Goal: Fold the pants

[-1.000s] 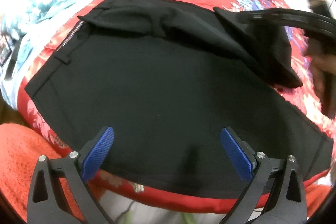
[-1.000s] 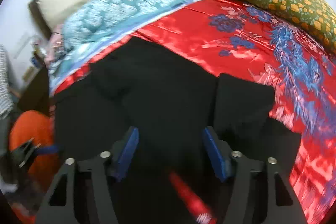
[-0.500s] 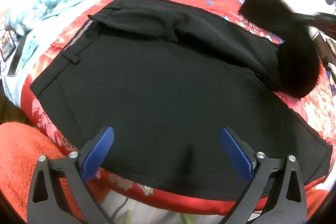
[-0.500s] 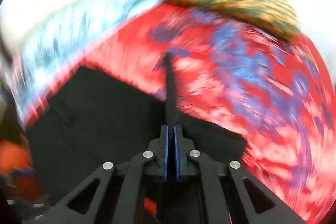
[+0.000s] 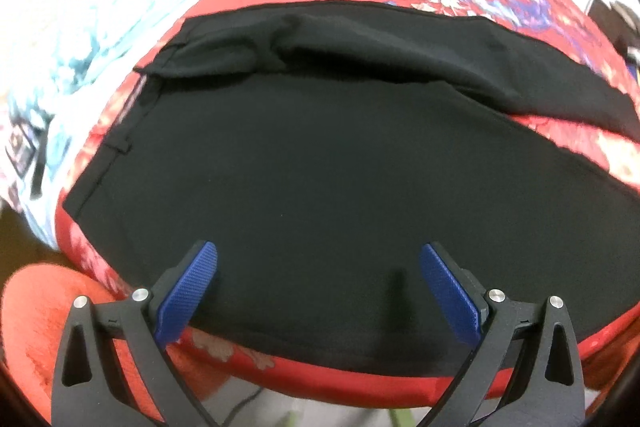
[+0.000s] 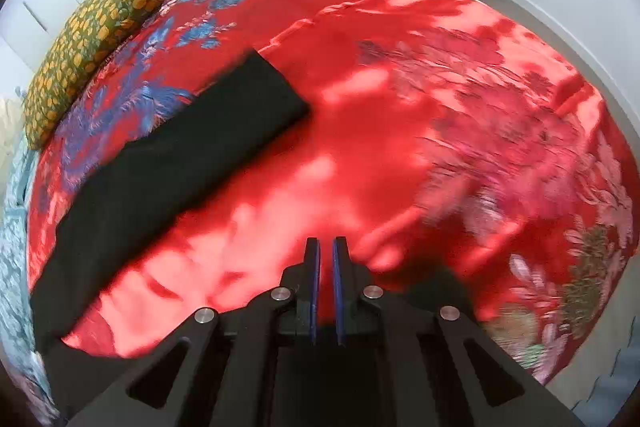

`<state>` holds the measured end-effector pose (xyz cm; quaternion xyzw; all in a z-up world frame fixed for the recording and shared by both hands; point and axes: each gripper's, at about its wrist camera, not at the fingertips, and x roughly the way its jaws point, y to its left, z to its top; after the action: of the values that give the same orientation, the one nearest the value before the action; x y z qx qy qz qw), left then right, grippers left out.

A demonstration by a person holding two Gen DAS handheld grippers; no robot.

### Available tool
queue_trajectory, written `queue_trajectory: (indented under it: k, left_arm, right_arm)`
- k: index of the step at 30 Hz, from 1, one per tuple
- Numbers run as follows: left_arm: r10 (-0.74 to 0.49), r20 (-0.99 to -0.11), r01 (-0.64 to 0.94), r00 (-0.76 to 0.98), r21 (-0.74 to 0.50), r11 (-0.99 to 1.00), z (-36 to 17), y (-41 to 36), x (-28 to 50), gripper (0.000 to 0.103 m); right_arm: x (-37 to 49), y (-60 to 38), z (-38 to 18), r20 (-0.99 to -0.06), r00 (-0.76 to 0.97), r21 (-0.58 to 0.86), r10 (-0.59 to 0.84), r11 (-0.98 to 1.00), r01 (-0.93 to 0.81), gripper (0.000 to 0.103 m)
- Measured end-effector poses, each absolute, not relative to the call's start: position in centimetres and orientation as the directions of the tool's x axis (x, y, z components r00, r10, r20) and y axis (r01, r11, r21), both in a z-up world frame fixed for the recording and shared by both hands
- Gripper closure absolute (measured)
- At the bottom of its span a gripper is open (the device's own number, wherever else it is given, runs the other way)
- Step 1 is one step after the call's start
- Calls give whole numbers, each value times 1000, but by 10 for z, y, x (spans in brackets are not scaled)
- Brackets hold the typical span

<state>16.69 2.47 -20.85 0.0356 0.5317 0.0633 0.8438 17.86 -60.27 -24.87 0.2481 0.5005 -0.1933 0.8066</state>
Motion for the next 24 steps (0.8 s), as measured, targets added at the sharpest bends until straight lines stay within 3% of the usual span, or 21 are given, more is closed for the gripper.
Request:
queue_trajectory:
  k: [3, 4, 5, 6, 7, 8, 13, 18, 19, 20, 21, 23, 24]
  left_arm:
    - [163, -896, -57, 412, 153, 987, -214, 21, 170, 1]
    - [170, -900, -55, 402, 162, 985, -216, 19, 173, 1]
    - [177, -901, -55, 395, 169, 984, -216, 19, 176, 1]
    - [181, -901, -57, 396, 172, 983, -215, 19, 179, 1]
    - [181, -898, -61, 402, 171, 983, -210, 20, 182, 1]
    - [178, -895, -64, 410, 166, 984, -205, 22, 185, 1]
    - [135, -871, -46, 472, 129, 991, -177, 38, 212, 1]
    - [178, -853, -109, 491, 143, 984, -165, 58, 230, 1]
    - [181, -856, -109, 484, 146, 983, -167, 61, 232, 1]
    - [186, -858, -108, 478, 153, 982, -169, 63, 233, 1]
    - [202, -860, -110, 468, 170, 979, -173, 64, 234, 1]
    - [220, -865, -119, 450, 186, 975, -182, 67, 235, 1]
    - [218, -869, -123, 444, 181, 976, -185, 68, 236, 1]
  right_arm:
    - [183, -612, -237, -883, 466, 199, -56, 854, 480, 94]
    - [195, -614, -232, -880, 474, 199, -41, 873, 445, 84]
    - [205, -616, -231, -878, 478, 209, -19, 883, 420, 46]
    - [221, -619, -230, -875, 483, 234, 23, 894, 381, 17]
    - [235, -618, -229, -869, 491, 260, 60, 900, 350, 4]
    - [250, -612, -228, -852, 512, 300, 110, 904, 305, 3]
    - [319, -617, -235, -860, 504, 233, 86, 943, 236, 3]
    - [389, -647, -265, -911, 409, 208, 57, 919, 335, 7]
    - [396, -647, -271, -918, 392, 207, 62, 918, 339, 20]
    - [404, -645, -282, -927, 362, 227, 99, 917, 329, 51]
    - [410, -641, -287, -941, 328, 191, 83, 930, 313, 59]
    - [414, -624, -279, -946, 321, 107, 31, 969, 222, 90]
    - [416, -614, -268, -944, 331, 59, -3, 983, 175, 91]
